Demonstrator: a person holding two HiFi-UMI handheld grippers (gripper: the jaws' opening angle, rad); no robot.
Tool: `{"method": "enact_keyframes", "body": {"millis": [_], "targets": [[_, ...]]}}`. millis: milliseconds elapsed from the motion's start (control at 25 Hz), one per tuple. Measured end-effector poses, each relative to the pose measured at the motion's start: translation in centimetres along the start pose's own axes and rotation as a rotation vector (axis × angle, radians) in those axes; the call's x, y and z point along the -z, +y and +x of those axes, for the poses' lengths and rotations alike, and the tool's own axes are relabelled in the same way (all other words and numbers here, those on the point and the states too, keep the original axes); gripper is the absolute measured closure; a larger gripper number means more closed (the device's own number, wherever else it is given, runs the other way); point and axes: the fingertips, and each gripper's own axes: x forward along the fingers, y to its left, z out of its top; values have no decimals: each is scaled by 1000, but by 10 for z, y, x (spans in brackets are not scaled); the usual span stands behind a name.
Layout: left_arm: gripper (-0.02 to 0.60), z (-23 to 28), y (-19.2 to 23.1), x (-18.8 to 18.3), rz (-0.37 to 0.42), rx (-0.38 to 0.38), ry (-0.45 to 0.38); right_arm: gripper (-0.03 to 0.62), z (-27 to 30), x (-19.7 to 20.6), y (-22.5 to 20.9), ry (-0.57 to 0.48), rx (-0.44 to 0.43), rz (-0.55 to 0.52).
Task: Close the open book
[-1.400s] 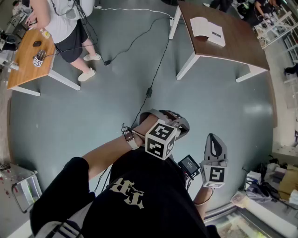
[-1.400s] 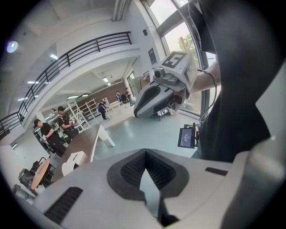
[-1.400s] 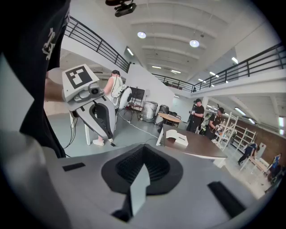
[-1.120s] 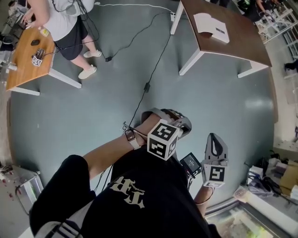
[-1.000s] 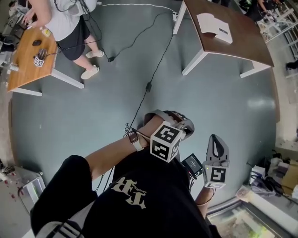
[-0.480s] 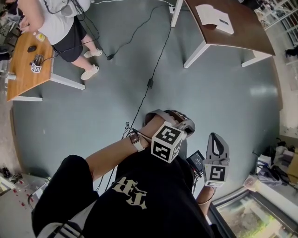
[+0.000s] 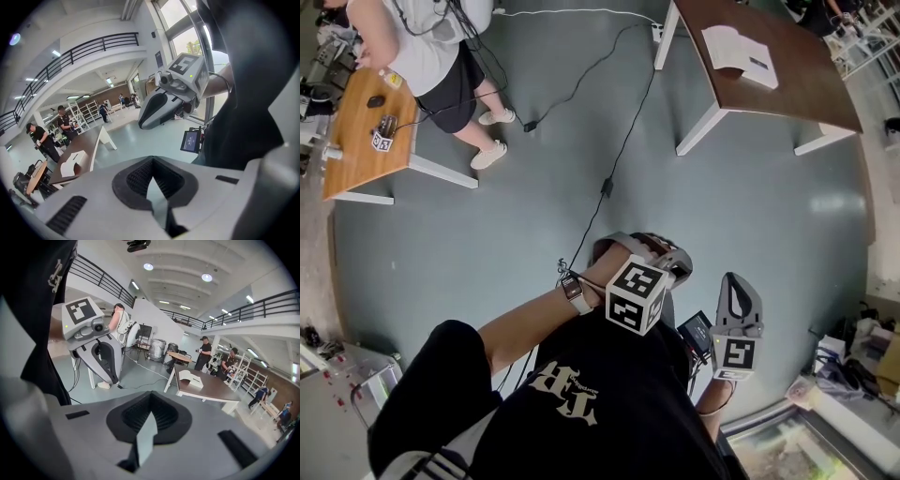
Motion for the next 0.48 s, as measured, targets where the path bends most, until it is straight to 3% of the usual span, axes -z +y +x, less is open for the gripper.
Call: {"method": "enact_keyframes", "body": {"millis": [200, 480], "targets": [[580, 20, 25, -6, -19, -7, 19, 606, 14, 8, -27, 0, -28, -9], [580, 46, 59, -23, -92, -5, -7, 606, 22, 20, -89, -19, -6, -7]]}}
